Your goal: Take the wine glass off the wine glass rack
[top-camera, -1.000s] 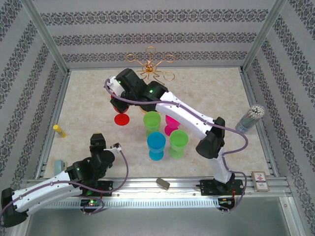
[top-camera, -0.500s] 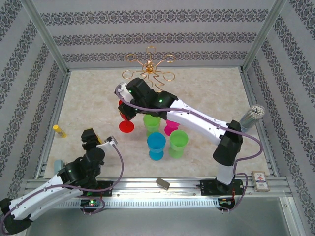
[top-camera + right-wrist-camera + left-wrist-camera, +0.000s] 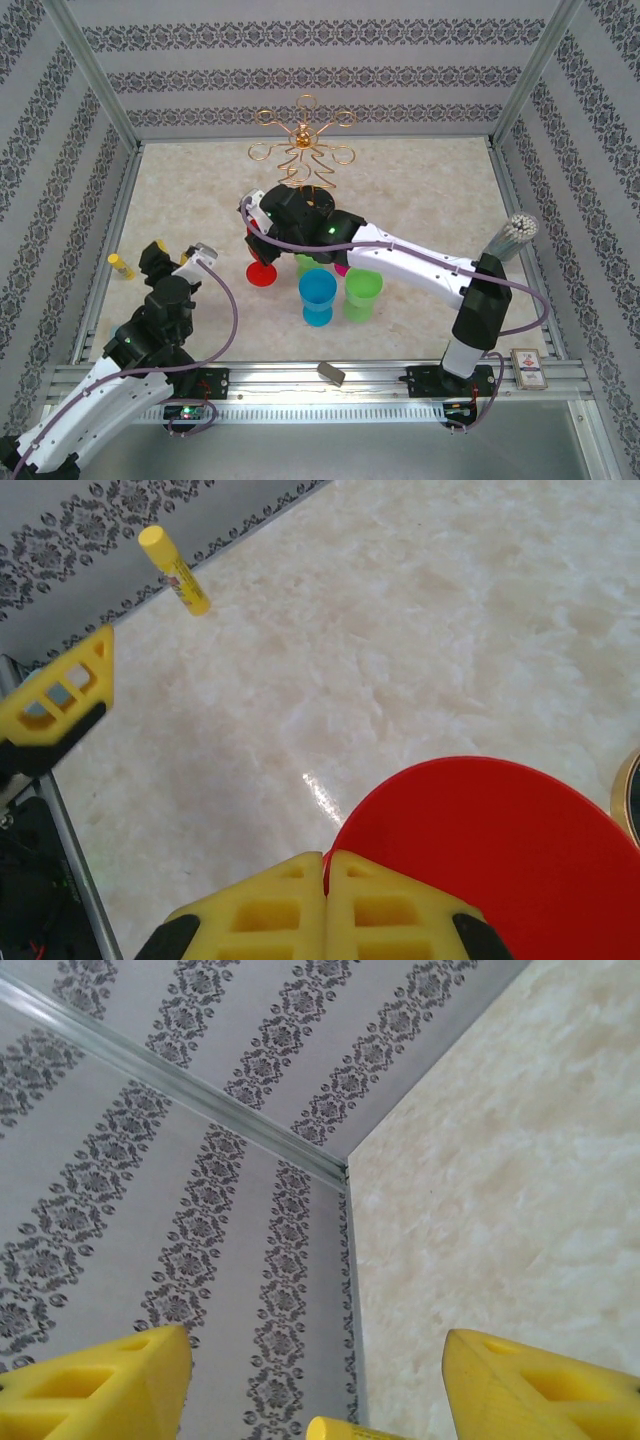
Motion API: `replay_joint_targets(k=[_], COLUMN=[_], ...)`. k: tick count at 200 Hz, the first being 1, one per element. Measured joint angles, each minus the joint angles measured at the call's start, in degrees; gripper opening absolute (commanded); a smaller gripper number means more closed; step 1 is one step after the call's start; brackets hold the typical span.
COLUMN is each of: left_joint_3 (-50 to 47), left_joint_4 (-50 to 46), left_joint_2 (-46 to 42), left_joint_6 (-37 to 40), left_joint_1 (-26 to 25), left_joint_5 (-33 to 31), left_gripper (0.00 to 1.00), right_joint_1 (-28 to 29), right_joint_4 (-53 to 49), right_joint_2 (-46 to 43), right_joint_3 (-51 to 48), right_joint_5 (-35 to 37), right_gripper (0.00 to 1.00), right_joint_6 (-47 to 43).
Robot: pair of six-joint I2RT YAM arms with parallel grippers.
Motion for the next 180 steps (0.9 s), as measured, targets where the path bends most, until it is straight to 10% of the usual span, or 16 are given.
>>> replay_joint_targets(k=[180], left_joint_3=[7.21], left_joint_4=[-0.02], left_joint_2=[5.95], left_joint_6=[-22.84], left_joint_1=[12.35], left_joint_5=[10.21], left_gripper=[0.71], right_joint_1=[9.81], right_joint_4=[4.96], right_joint_2=[-4.26], right_joint_3=[-12.22], right_joint_5=[13.70], right_gripper=[0.00], right_joint_6=[3.96])
